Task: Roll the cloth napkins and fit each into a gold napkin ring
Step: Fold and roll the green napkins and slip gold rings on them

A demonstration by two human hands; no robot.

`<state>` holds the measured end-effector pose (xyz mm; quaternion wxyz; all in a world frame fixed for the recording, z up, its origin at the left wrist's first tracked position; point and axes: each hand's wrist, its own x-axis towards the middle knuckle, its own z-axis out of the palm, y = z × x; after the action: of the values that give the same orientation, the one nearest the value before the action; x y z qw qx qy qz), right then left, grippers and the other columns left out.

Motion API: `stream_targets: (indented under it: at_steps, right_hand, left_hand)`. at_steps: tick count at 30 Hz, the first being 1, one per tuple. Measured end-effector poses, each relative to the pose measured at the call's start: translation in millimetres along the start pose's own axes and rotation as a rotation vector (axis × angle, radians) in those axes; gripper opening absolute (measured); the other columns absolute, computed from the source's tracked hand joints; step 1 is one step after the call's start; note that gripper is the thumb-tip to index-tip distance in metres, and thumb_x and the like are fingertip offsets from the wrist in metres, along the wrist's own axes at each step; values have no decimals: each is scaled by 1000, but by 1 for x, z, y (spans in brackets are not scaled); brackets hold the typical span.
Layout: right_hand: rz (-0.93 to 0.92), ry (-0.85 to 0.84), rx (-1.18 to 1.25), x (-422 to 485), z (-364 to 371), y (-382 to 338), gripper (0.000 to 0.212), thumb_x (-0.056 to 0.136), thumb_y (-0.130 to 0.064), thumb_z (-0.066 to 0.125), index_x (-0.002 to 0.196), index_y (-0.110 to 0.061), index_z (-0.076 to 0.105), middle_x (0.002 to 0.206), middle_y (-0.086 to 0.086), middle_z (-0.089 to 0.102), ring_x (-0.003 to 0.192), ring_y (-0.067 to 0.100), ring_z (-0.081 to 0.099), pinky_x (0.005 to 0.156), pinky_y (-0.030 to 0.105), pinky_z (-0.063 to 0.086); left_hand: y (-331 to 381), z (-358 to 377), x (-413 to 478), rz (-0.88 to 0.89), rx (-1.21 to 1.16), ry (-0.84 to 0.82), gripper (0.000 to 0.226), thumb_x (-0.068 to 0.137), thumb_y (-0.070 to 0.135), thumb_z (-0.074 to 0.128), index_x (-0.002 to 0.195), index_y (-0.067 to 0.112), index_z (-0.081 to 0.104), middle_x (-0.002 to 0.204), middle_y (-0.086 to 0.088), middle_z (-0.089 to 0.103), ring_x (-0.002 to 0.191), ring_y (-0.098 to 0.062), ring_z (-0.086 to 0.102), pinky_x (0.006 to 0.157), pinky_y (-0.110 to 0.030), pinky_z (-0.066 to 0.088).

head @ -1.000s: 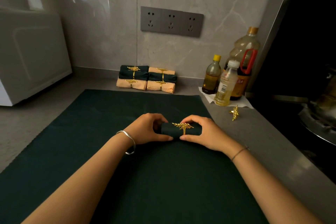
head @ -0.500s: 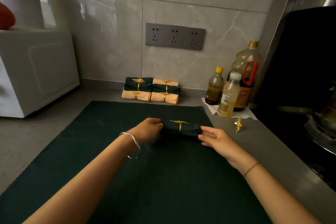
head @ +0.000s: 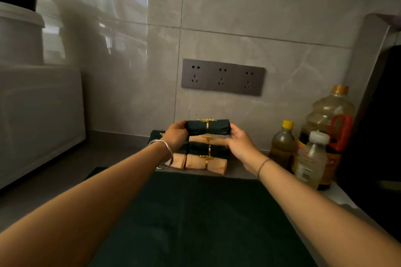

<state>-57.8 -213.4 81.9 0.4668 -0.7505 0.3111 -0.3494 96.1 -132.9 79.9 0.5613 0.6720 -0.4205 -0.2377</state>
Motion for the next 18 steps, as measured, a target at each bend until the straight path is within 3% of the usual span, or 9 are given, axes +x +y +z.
stream_targets:
  at_steps: [3, 5, 11, 16, 18]
  right_hand:
    - [22, 13, 15, 30, 2, 18, 54, 91, 10, 39, 139, -15, 38, 116, -3, 50, 99, 8, 47, 81, 20, 43]
    - [29, 16, 23, 49, 3, 30, 55, 91, 11, 38, 140, -15, 38, 115, -3, 49, 95, 7, 47, 69, 15, 44]
    - [85, -46, 12, 76, 13, 68, 51, 92, 3, 48, 137, -19, 43, 127, 7, 56, 81, 4, 52, 52, 10, 41]
    - [114, -38, 55, 79, 12, 82, 60, 91, 5, 45, 144, -19, 33, 136, 8, 49, 109, 18, 52, 65, 19, 45]
    - [119, -29, 36, 76, 12, 80, 59, 90, 5, 44, 144, -17, 32, 134, 9, 49, 107, 18, 51, 64, 19, 43]
  left_hand:
    - [-9, 8, 32, -4, 3, 2, 45, 93, -8, 33, 135, 5, 44, 128, -17, 50, 116, -31, 48, 103, -39, 38]
    - [-16, 11, 51, 2, -1, -1, 44, 93, -7, 34, 135, 5, 43, 128, -17, 49, 117, -31, 47, 99, -37, 39]
    - [-40, 18, 72, -11, 19, -50, 46, 93, -6, 36, 136, 9, 42, 131, -13, 48, 119, -28, 47, 94, -33, 40]
    - [-48, 16, 66, 25, 45, -28, 57, 92, -5, 41, 144, 15, 30, 141, -12, 44, 127, -28, 44, 101, -38, 41]
    - [-47, 14, 62, 34, 70, -8, 60, 93, -4, 42, 147, 15, 24, 146, -11, 37, 131, -28, 39, 104, -39, 38]
